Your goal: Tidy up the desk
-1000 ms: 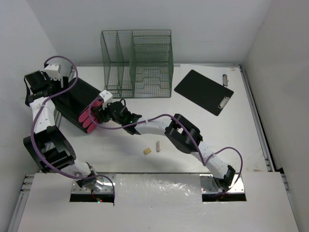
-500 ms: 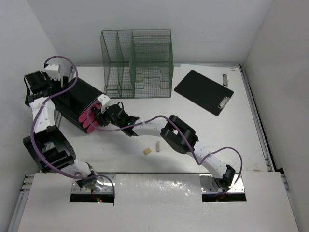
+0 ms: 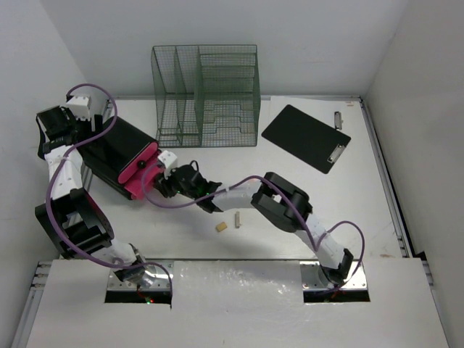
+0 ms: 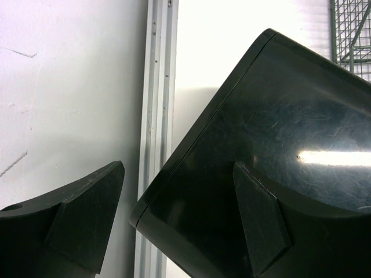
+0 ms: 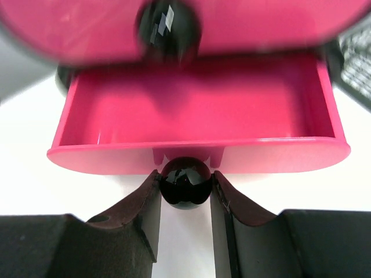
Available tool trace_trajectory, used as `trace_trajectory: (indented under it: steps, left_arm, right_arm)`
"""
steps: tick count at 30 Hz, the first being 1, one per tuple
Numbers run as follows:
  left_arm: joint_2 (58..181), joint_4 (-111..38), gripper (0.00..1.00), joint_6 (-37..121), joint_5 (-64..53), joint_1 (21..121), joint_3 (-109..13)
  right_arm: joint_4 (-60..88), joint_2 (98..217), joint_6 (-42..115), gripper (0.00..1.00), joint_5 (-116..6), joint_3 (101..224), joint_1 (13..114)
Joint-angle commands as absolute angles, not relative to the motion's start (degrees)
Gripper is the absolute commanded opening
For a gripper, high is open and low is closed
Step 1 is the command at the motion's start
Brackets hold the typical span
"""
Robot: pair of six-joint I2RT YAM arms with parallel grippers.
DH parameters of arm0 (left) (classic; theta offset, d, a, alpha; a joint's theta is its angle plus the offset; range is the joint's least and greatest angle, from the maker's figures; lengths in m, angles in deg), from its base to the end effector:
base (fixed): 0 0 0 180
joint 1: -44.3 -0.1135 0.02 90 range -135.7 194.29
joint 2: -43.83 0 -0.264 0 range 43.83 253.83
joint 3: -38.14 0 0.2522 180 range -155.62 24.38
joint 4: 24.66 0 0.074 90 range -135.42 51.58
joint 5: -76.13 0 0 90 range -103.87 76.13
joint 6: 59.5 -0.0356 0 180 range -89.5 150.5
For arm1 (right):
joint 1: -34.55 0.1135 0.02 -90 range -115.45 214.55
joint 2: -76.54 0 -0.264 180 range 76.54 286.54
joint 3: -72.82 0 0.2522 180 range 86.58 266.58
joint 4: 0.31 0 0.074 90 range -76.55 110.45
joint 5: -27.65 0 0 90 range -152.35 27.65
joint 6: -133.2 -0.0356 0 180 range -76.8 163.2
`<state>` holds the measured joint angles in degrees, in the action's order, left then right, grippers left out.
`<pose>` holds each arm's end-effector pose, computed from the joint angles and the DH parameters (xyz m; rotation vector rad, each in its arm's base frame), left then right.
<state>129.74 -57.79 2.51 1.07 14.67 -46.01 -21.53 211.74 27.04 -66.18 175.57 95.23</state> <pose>0.3020 0.1612 0.3071 0.1172 2.1681 0.2958 0.2604 0.4588 0.1429 -0.6565 1.7386 0.8991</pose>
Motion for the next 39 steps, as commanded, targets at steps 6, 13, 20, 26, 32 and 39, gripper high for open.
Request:
trace_trajectory:
  steps: [6, 13, 20, 26, 32, 39]
  left_arm:
    - [132.8, -65.7, 0.75, 0.7, -1.9, 14.9, -44.1]
    - [132.5, -66.8, 0.75, 1.1, -2.2, 14.9, -45.1]
    - [130.9, -68.9, 0.75, 1.3, -1.1, 14.9, -48.1]
    - [126.4, -71.4, 0.75, 1.9, 4.5, 15.6, -52.9]
    - [120.2, -75.0, 0.74, 3.3, 4.6, 27.7, -57.8]
    - [121.3, -84.2, 0.75, 2.1, -1.6, 64.3, -58.6]
  right_arm:
    - [-29.0, 198.5, 32.9, 0.01, -66.0, 155.8, 96.9]
    - [-25.0, 194.0, 36.3, 0.67, -63.0, 153.0, 96.9]
    - [-17.7, 182.2, 40.4, 0.93, -63.0, 146.2, 95.7]
    - [-11.2, 171.8, 37.8, 0.95, -62.7, 139.5, 90.8]
    - [-3.1, 160.2, 28.4, 0.94, -69.1, 133.2, 80.1]
    - [10.2, 149.8, 23.1, 0.94, -78.9, 129.6, 68.8]
